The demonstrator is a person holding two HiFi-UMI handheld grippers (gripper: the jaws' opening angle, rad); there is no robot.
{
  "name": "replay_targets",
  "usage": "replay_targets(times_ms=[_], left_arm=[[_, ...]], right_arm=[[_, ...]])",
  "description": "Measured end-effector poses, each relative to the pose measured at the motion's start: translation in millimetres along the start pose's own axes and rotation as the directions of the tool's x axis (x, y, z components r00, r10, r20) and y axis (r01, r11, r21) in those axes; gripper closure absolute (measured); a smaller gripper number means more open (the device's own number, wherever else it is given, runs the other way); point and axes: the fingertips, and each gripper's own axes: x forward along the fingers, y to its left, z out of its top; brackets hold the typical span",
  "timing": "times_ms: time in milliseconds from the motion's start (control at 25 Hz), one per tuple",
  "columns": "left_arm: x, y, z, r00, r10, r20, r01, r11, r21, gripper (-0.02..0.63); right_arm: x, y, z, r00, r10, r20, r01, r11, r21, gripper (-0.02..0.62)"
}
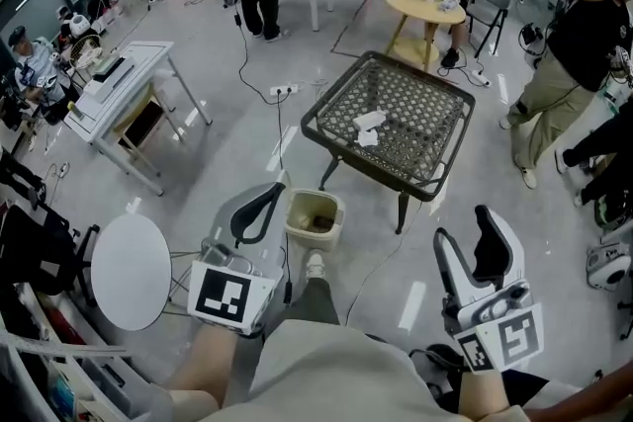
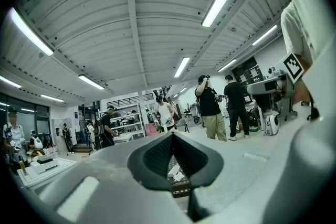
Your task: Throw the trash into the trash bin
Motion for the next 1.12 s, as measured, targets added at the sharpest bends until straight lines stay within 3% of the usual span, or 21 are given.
replay_targets(times_ms=[200,440,800,920,1120], left_arm=[[31,24,-12,1.000,-0.012,-0.008,0.012,1.000,-0.012,0.604],[85,85,-34,0.999,-0.006,-0.042,0.005,1.000,-0.027,0.604],[172,163,-68,0.993,-0.056,-0.104,0.050,0.997,-0.058,0.604],[197,189,-78,0.990,-0.086,-0.108,0.085,0.996,-0.016,0.604],[232,216,-94,0.984,-0.124,-0.126,0.121,0.992,-0.028,0.604]], right_arm=[[38,-11,-22,0.999,-0.003,-0.034,0.003,1.000,0.011,0.334],[115,-20,-46,0.996,0.006,-0.085,-0.003,1.000,0.028,0.328],[230,-46,-68,0.985,-0.024,-0.168,0.032,0.999,0.041,0.319],[265,-52,-74,0.981,-0.037,-0.189,0.044,0.998,0.036,0.316],[309,-62,-85,0.976,-0.065,-0.209,0.075,0.996,0.038,0.313]])
